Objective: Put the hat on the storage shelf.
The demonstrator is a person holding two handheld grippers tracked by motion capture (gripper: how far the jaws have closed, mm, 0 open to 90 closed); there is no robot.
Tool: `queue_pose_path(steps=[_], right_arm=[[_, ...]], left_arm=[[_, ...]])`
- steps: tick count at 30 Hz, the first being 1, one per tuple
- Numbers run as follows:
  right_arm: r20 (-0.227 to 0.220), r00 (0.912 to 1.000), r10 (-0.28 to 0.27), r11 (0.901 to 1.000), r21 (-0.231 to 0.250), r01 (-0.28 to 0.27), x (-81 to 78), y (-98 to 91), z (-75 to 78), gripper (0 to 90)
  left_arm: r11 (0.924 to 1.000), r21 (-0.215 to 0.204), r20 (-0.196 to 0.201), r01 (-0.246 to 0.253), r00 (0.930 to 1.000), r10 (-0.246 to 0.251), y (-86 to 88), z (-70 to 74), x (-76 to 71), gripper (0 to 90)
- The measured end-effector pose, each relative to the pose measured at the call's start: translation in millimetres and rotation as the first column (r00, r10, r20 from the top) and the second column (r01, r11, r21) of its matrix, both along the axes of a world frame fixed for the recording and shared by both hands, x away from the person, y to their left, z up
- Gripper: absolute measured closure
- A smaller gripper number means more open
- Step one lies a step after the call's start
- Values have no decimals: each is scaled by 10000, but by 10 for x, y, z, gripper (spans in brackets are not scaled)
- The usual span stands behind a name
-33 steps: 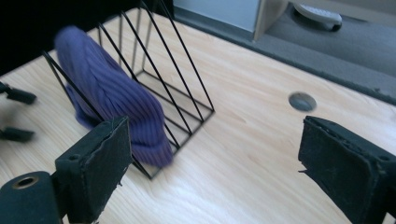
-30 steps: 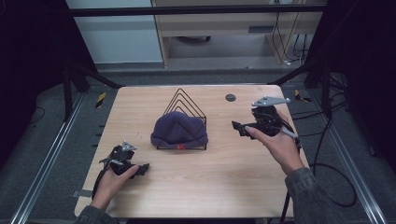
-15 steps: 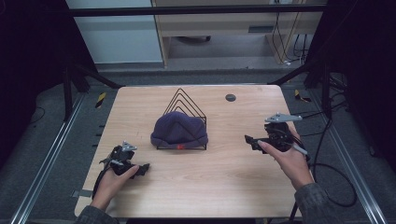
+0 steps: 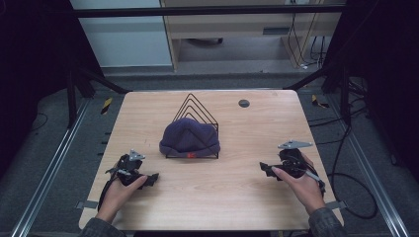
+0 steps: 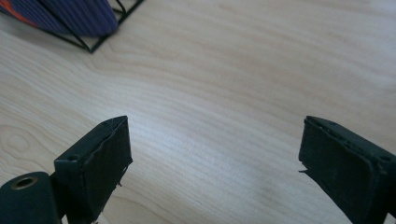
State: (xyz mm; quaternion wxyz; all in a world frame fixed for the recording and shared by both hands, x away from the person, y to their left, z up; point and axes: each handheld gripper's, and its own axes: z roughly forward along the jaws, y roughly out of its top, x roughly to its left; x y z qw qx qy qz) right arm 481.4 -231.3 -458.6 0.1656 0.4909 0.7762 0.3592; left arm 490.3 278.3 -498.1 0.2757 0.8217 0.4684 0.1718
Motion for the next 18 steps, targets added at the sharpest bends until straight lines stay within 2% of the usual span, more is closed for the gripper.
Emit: queue_pose_path(steps=[4, 9, 11, 14, 18], right_arm=[[-330, 9994, -57, 10000, 7, 57, 19, 33, -164, 96], [-356, 9983, -458, 9988, 140, 463, 70, 84, -328, 97], [-372, 9981, -487, 9985, 242, 496, 79, 99, -342, 97], [-401, 9980, -486, 9988, -45, 484, 99, 120, -376, 96], [-476, 9973, -568, 9984, 6, 569, 105, 121, -391, 95]], left_arm=[[10000, 16, -55, 25, 10000, -25, -11, 0, 9, 0], [10000, -2, -18, 34, 10000, -34, -12, -2, 8, 0], [10000, 15, -44, 29, 10000, -29, -16, 0, 11, 0], [10000, -31, -30, 15, 10000, -15, -27, -3, 13, 0], [10000, -37, -16, 70, 10000, -70, -21, -5, 10, 0]])
